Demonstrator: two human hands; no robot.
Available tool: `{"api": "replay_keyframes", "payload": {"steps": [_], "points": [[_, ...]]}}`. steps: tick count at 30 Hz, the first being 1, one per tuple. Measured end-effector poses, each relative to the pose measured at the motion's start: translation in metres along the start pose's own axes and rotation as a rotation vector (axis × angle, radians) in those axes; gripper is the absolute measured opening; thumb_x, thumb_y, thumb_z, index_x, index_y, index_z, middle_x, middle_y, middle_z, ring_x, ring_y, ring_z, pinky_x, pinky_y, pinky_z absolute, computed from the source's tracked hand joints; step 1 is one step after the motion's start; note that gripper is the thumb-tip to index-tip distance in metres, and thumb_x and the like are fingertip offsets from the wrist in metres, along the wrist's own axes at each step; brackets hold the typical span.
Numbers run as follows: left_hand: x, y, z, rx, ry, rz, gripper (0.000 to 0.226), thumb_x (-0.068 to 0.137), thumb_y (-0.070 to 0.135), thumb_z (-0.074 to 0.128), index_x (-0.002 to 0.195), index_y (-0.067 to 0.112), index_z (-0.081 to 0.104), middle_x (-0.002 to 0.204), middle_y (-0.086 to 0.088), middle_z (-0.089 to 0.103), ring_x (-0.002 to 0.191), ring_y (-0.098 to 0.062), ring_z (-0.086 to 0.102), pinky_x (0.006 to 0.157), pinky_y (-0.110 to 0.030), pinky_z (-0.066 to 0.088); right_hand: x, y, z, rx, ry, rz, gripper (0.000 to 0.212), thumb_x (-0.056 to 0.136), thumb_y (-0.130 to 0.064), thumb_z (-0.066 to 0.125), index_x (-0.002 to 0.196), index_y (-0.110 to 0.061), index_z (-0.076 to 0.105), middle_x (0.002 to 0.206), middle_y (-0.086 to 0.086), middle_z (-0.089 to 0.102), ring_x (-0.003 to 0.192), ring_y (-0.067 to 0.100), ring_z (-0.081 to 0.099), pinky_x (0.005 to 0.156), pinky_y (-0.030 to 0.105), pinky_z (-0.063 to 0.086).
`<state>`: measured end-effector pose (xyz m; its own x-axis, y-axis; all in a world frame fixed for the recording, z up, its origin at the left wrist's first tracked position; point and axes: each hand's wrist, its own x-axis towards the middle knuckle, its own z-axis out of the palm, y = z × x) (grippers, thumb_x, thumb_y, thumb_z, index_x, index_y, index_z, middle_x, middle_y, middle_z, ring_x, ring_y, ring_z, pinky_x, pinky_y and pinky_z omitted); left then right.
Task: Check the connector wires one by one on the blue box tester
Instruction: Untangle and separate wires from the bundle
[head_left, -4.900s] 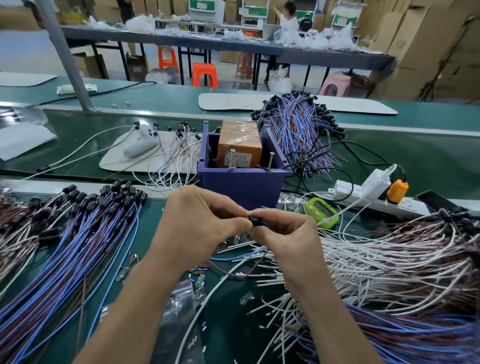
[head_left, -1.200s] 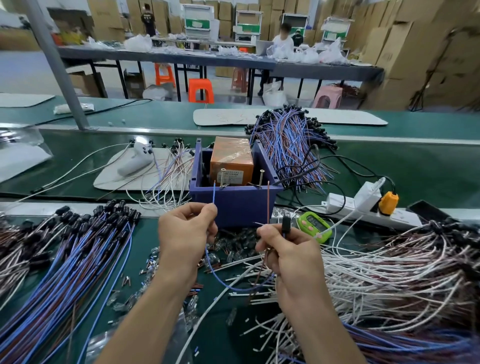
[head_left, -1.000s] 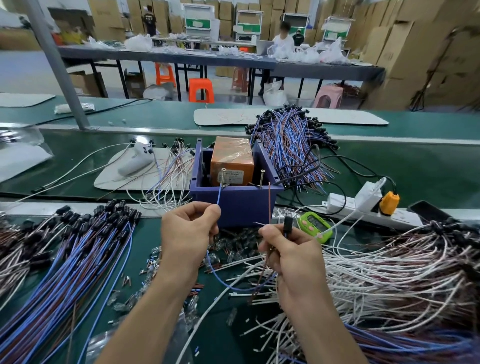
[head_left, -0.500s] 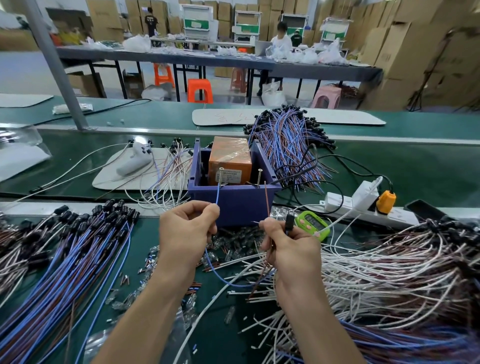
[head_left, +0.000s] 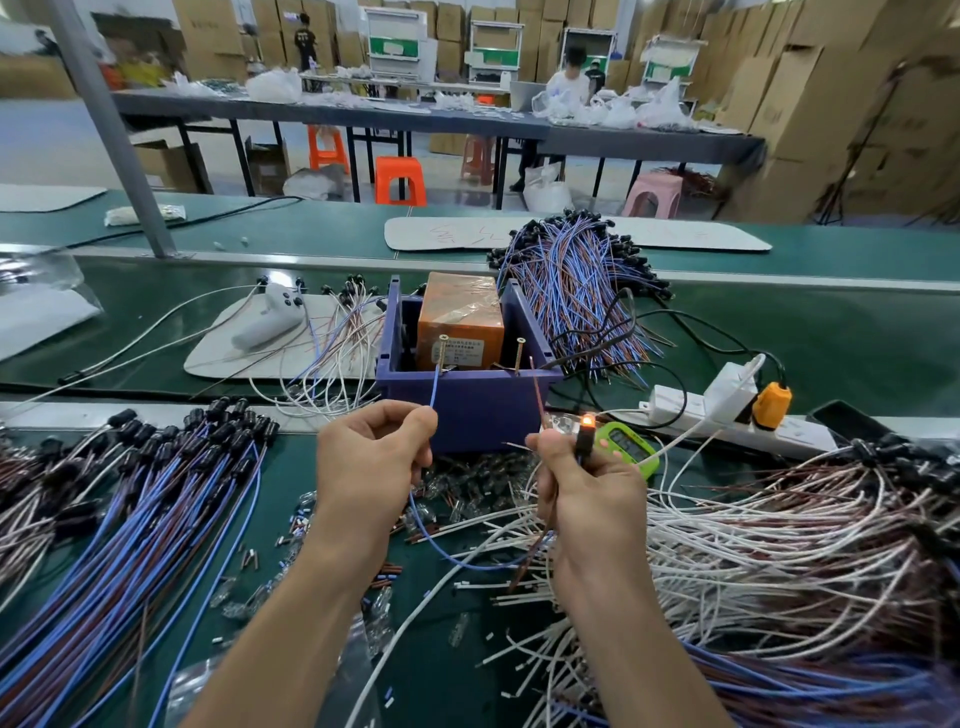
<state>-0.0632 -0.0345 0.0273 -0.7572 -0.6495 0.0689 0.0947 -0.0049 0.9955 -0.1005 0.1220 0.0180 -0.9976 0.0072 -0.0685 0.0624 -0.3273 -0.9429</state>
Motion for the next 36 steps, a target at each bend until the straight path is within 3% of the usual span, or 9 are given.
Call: {"api": "replay_keyframes", "payload": {"steps": [4,8,11,18,22,27,30,32,36], "points": [[-0.005,0.004,0.002,-0.041,0.037,0.013,0.028,0.089,0.011,0.073,0.065,0.025,0.076,0.049,0.001,0.058,0.046,-0.012,0.049,0.044,-0.022,0.043,-0.005,-0.006,-0.004,0.065,-0.052,0.005,0.024,0.093,-0.008,0.07,0.07,-0.007,0.078,0.05,0.002,0.047,0.043,0.01,0.035,0.042,0.021,0.027],[-0.018,0.016,0.007,-0.099,-0.145,-0.041,0.004,0.074,0.024,0.086,0.072,0.022,0.082,0.061,0.002,0.069,0.056,-0.006,0.059,0.057,-0.015,0.05,-0.012,-0.012,-0.001,-0.002,-0.262,0.065,0.021,0.091,-0.01,0.07,0.073,-0.008,0.079,0.048,0.001,0.045,0.043,0.01,0.034,0.043,0.02,0.027],[-0.025,0.023,0.006,-0.188,-0.301,-0.131,0.027,0.057,0.039,0.082,0.077,0.021,0.084,0.077,-0.004,0.078,0.07,-0.009,0.07,0.071,-0.02,0.055,-0.018,-0.016,0.002,-0.027,-0.366,0.112,0.019,0.091,-0.009,0.07,0.074,-0.004,0.078,0.05,-0.001,0.043,0.043,0.009,0.033,0.043,0.021,0.026],[-0.028,0.041,-0.003,-0.276,-0.393,-0.247,0.016,0.061,0.021,0.091,0.07,0.015,0.08,0.068,-0.001,0.067,0.064,-0.015,0.062,0.076,-0.029,0.054,-0.035,-0.046,0.004,-0.135,-0.415,0.217,0.022,0.094,-0.013,0.07,0.074,-0.01,0.078,0.062,0.009,0.052,0.046,0.009,0.036,0.044,0.019,0.027],[-0.028,0.053,-0.007,-0.297,-0.295,-0.227,0.011,0.064,0.028,0.077,0.059,0.019,0.073,0.059,0.003,0.053,0.052,-0.01,0.051,0.067,-0.024,0.056,-0.049,-0.077,-0.031,0.027,-0.304,0.216,0.027,0.101,-0.013,0.055,0.09,0.001,0.076,0.067,0.012,0.062,0.044,0.011,0.038,0.043,0.021,0.027],[-0.035,0.054,-0.005,0.044,-0.239,-0.182,0.032,0.085,0.017,0.075,0.054,0.021,0.075,0.053,0.004,0.062,0.046,-0.011,0.059,0.049,-0.018,0.051,-0.065,-0.117,-0.119,0.038,-0.142,0.2,0.037,0.106,-0.018,0.045,0.099,0.007,0.07,0.076,0.021,0.066,0.054,0.022,0.062,0.045,0.025,0.049],[-0.055,0.044,0.006,0.239,-0.337,-0.155,0.013,0.077,0.023,0.083,0.065,0.02,0.079,0.058,-0.008,0.067,0.053,-0.018,0.057,0.066,-0.031,0.048,-0.074,-0.134,-0.177,-0.115,0.019,0.185,0.034,0.107,-0.019,0.047,0.096,0.006,0.066,0.079,0.023,0.07,0.062,0.029,0.072,0.05,0.031,0.059],[-0.069,0.036,0.016,0.361,-0.406,-0.115,0.015,0.079,0.027,0.085,0.067,0.022,0.078,0.06,-0.017,0.066,0.054,-0.015,0.051,0.062,-0.028,0.043,-0.077,-0.141,-0.211,-0.239,0.126,0.163,0.03,0.106,-0.015,0.049,0.09,0.004,0.066,0.072,0.019,0.07,0.057,0.027,0.072,0.047,0.029,0.058],[-0.101,0.035,0.041,0.774,-0.666,0.038,0.009,0.076,0.045,0.083,0.07,0.042,0.077,0.055,0.003,0.069,0.043,-0.011,0.053,0.052,-0.025,0.042,-0.077,-0.148,-0.261,-0.603,0.293,0.078,0.028,0.098,-0.004,0.055,0.071,-0.001,0.063,0.05,0.008,0.061,0.038,0.019,0.061,0.035,0.022,0.044]]}}
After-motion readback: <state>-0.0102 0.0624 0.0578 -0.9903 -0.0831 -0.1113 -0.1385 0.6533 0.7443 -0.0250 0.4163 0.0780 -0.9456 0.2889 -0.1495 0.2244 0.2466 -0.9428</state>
